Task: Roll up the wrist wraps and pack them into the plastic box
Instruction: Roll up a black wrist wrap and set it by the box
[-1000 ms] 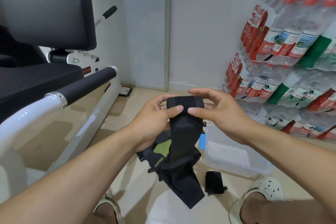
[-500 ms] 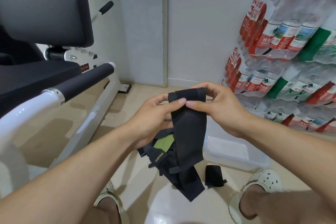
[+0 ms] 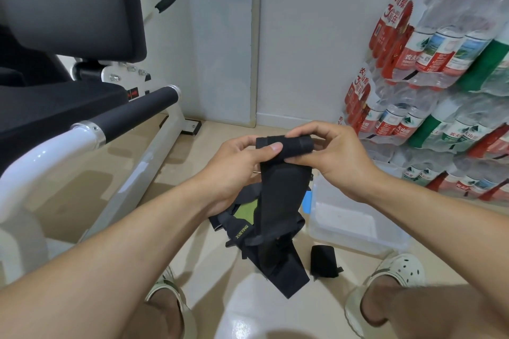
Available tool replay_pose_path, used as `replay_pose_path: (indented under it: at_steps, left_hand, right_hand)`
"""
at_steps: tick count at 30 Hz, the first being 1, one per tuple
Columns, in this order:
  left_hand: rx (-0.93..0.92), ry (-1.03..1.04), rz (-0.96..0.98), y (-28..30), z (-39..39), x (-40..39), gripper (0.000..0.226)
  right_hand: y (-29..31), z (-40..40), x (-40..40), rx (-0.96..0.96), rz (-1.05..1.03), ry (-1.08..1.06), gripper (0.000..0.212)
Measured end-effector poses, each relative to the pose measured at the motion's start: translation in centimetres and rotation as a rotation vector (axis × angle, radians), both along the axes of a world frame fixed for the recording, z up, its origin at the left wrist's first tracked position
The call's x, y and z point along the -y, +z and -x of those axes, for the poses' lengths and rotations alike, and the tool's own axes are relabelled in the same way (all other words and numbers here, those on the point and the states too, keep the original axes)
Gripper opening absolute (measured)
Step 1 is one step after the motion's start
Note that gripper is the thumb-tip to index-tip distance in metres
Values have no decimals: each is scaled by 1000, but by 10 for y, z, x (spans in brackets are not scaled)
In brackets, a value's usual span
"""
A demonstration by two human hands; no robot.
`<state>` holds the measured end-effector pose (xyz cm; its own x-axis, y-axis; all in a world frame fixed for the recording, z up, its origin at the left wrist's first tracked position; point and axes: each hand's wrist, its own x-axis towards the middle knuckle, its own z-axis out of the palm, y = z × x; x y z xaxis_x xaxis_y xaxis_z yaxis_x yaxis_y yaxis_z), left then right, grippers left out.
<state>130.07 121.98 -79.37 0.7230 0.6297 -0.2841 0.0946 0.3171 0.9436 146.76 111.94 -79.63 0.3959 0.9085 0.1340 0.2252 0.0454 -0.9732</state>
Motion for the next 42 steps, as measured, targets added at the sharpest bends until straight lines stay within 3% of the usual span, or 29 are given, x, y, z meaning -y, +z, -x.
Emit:
replay_pose_path:
  at_steps: [4, 10, 16, 24, 32, 37, 42]
  left_hand:
    - [47, 27, 3, 4, 1, -1, 17]
    - [90, 10, -32, 5, 1, -2, 38]
    - [78, -10, -119, 4, -1, -4, 40]
    - [107, 17, -178, 0, 0, -5, 43]
    - [57, 6, -55, 5, 5, -5, 59]
    - [-3, -55, 20, 6, 7, -2, 65]
    - [-101, -122, 53, 6, 9, -2, 37]
  right_hand:
    - [3, -4, 1, -47, 49, 66, 43]
    - [6, -10, 7, -109, 117, 105, 56]
    - [3, -11, 9, -215, 188, 217, 49]
    - [4, -9, 7, -207, 123, 160, 50]
    - [5, -7, 2, -172, 70, 125, 38]
    - [1, -6, 3, -113, 57, 134, 43]
    - [-4, -2, 3, -48, 3, 109, 45]
